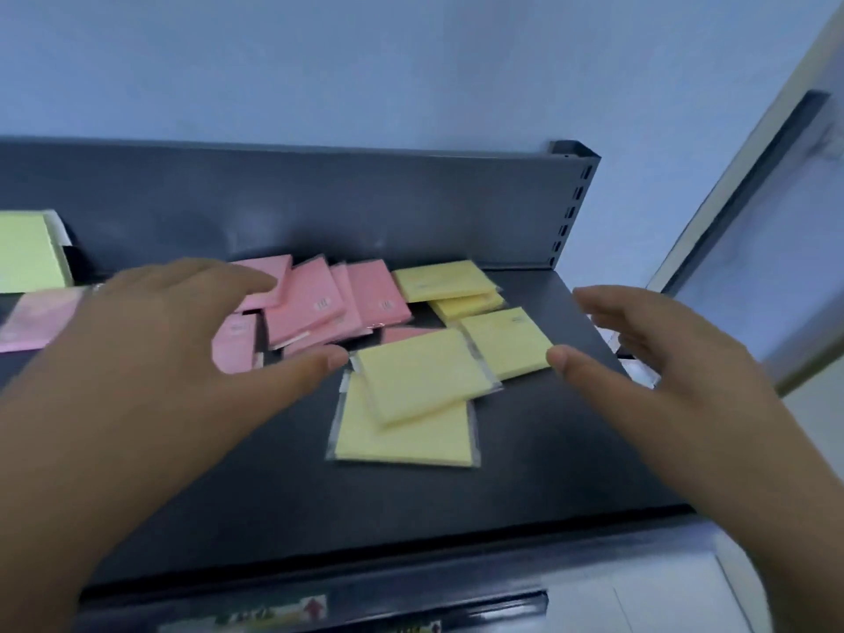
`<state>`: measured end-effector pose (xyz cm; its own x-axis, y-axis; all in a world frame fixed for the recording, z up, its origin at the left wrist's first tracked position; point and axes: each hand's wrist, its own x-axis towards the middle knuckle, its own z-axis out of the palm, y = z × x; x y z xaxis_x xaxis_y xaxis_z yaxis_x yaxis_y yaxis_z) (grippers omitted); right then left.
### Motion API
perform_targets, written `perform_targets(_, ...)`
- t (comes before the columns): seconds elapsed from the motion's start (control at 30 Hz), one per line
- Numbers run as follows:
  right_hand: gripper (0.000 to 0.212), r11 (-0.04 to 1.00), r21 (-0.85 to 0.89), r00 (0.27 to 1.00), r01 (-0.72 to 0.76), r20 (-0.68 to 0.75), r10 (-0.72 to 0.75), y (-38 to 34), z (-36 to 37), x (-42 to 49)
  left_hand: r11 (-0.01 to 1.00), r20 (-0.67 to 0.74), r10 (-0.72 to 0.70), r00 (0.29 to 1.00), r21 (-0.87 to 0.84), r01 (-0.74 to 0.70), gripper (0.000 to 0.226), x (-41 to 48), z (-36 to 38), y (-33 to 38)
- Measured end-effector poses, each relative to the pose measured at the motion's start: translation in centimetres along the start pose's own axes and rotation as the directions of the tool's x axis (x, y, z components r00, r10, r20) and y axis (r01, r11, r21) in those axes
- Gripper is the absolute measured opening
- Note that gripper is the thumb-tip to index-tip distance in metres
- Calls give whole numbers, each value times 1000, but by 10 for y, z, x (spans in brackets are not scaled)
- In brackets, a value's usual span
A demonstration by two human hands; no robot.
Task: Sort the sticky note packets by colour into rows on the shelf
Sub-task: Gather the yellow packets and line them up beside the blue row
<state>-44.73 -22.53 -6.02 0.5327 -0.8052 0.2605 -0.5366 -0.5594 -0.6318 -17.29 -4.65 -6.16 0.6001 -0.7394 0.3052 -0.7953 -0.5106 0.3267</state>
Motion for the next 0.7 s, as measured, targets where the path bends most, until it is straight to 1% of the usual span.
perform_targets(0.07,62,998,-29,995,63,73,-60,4,-9,16,998,43,41,998,-47,-39,85,-5,-2,40)
perform_targets(0.1,61,995,-37,989,95,113,-91,4,-12,26,996,89,61,994,-75,-55,83,-3,-5,61)
perform_targets(0.17,59,985,-63,972,161,182,-147,0,-14,48,988,113,107,988,-125,-93,77,2,-7,91)
perform_targets(0.2,58,978,-83,964,191,203,-171,-1,-12,60,986,122,138,983,-114,-124,74,10,-6,98)
perform_targets(0.3,57,943,-173,939,284,252,-236,4,4,99,985,167,173,971,-51,-167,60,44,8,118)
perform_targets(0.33,58,927,-212,928,310,278,-247,9,12,111,982,163,187,969,-20,-186,56,57,17,120)
perform_targets(0.43,60,893,-278,900,353,362,-243,26,31,140,980,226,158,961,85,-181,48,90,52,113)
perform_targets(0.53,53,879,-249,871,407,397,-290,44,42,154,979,318,99,943,138,-149,45,105,79,102)
perform_targets(0.6,46,872,-219,851,439,412,-325,54,47,160,971,312,66,948,198,-133,45,108,90,97)
perform_targets(0.7,35,861,-176,834,477,399,-381,67,54,169,943,259,72,963,298,-150,37,108,96,106)
